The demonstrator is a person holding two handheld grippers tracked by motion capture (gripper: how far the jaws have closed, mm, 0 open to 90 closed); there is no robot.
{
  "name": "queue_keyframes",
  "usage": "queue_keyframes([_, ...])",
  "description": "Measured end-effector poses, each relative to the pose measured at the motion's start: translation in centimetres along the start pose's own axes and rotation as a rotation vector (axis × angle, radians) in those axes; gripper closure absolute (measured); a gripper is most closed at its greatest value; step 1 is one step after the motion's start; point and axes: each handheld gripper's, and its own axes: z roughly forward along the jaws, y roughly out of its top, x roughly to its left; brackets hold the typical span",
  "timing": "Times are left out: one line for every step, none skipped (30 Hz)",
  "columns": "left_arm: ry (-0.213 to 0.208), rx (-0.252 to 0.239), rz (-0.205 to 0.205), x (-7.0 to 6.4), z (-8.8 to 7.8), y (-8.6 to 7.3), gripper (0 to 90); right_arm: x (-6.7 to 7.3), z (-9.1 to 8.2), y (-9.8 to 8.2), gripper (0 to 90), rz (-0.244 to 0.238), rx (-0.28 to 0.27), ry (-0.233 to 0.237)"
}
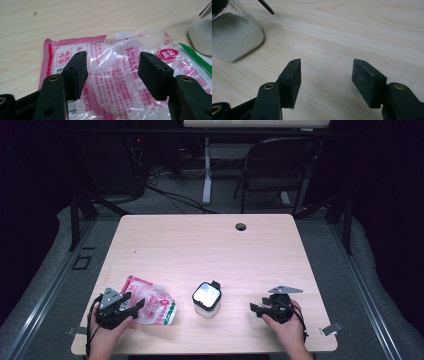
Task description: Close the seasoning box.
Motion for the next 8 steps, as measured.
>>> queue_keyframes([0.003, -0.001, -0.006, 0.12, -0.08, 0.01, 40.2, -0.03, 0.04, -0.02, 40.4, 0.001, 0.0, 0.0])
queue_keyframes([0.005, 0.0, -0.008, 0.19, -0.14, 0.01, 40.2, -0.09, 0.08, -0.04, 40.4, 0.0, 0.002, -0.001])
queue_keyframes([0.008, -0.006, -0.013, 0.29, -0.15, 0.01, 40.1, -0.1, 0.11, -0.05, 40.4, -0.001, 0.002, -0.004])
queue_keyframes([0.009, -0.009, -0.017, 0.4, -0.18, 0.02, 40.1, -0.13, 0.13, -0.07, 40.4, -0.003, 0.001, -0.007])
queue_keyframes([0.011, -0.011, -0.02, 0.49, -0.2, 0.06, 40.1, -0.16, 0.15, -0.08, 40.4, -0.004, -0.002, -0.011])
queue_keyframes([0.015, -0.014, -0.026, 0.6, -0.25, 0.1, 40.1, -0.18, 0.16, -0.08, 40.4, -0.006, -0.002, -0.016])
queue_keyframes([0.016, -0.016, -0.027, 0.7, -0.29, 0.14, 40.1, -0.19, 0.1, -0.06, 40.5, -0.01, -0.005, -0.022])
queue_keyframes([0.017, -0.014, -0.033, 0.9, -0.44, 0.22, 40.0, -0.16, 0.07, -0.05, 40.8, -0.014, -0.018, -0.024])
